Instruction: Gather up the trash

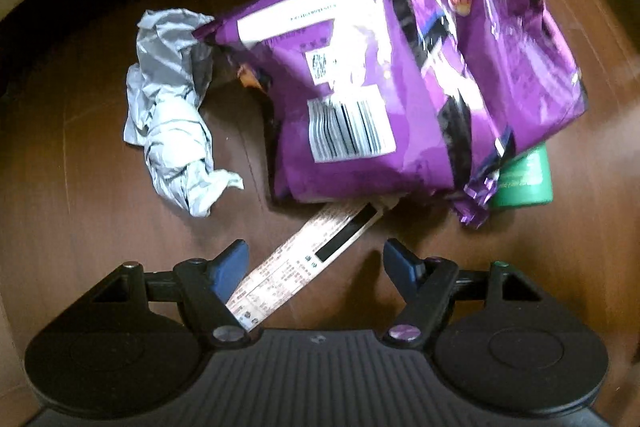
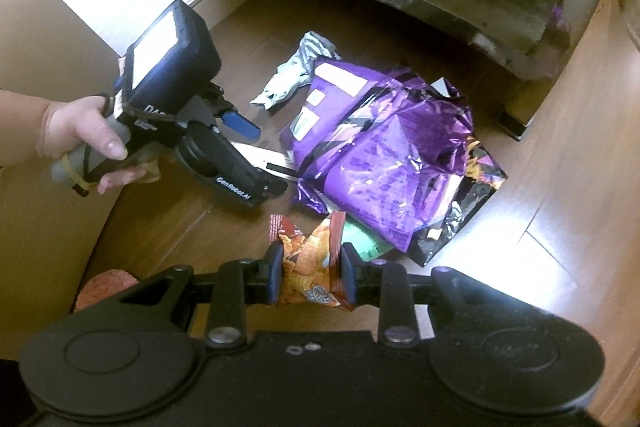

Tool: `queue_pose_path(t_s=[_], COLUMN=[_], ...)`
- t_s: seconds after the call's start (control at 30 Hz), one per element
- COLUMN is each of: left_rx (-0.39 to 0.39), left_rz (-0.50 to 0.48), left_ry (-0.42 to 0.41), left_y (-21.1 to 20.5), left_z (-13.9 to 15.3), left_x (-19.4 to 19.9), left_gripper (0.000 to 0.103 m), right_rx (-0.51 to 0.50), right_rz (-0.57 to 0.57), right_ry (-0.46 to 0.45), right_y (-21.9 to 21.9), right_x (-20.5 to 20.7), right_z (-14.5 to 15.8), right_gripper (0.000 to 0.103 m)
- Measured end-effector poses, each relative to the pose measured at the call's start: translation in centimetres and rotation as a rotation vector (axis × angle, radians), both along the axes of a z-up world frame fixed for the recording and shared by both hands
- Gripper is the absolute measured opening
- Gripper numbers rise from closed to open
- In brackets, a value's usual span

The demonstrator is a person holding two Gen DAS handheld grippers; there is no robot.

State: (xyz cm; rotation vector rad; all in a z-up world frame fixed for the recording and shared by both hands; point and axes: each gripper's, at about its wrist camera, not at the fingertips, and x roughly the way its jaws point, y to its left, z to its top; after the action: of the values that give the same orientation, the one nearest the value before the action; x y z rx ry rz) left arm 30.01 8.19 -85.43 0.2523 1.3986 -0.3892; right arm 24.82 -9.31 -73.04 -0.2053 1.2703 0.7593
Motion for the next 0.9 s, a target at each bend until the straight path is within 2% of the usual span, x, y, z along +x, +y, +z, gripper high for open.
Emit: queue_pose_path(t_s=[0.07, 0.13, 0.27, 0.3, 0.33, 0.43, 0.63, 0.9], left_rx=[0.010, 0.024, 0.052, 0.051, 0.051, 0.056, 0.043, -0.040], left_rz=[-0.012, -0.020, -0.033, -0.019, -0.002, 0.039, 0.159, 0.351], left_ry=[0.005, 0.004, -0.020, -0.020, -0.021, -0.016, 0.009, 0.047], left_y=[0.0, -0.2, -0.6, -0.6, -0.6, -0.8, -0.3, 0.4], left_z=[-0.3, -0.7, -1.0, -1.0, -0.8, -0.5, -0.8, 0.5], left_x=[-0.4, -0.8, -1.6, -1.7, -1.8, -2.1, -3.5, -5.9], left_gripper=[0.071, 0.065, 0.058, 0.052, 0.040, 0.029, 0.023, 0.021], right_rx=[0.000, 0.001, 0.000, -0.001, -0.001, -0.003, -0.002, 0.000], right_rz=[0.004, 0.005, -0.003, -0.006, -0.010, -0.014, -0.035, -0.044], right_ry=[0.003, 0.007, 0.010, 0.012, 0.015, 0.013, 0.005, -0.004], right_y=[0.1, 0.1, 0.2, 0.3, 0.3, 0.2, 0.4, -0.2], right_x=[-0.1, -0.1, -0.2, -0.2, -0.2, -0.1, -0.1, -0.8], right_z=[-0.1, -0.2, -0.2, -0.2, -0.3, -0.2, 0.0, 0.7], right_gripper=[0.029, 0.029, 0.029, 0.029, 0.029, 0.029, 0.029, 0.029])
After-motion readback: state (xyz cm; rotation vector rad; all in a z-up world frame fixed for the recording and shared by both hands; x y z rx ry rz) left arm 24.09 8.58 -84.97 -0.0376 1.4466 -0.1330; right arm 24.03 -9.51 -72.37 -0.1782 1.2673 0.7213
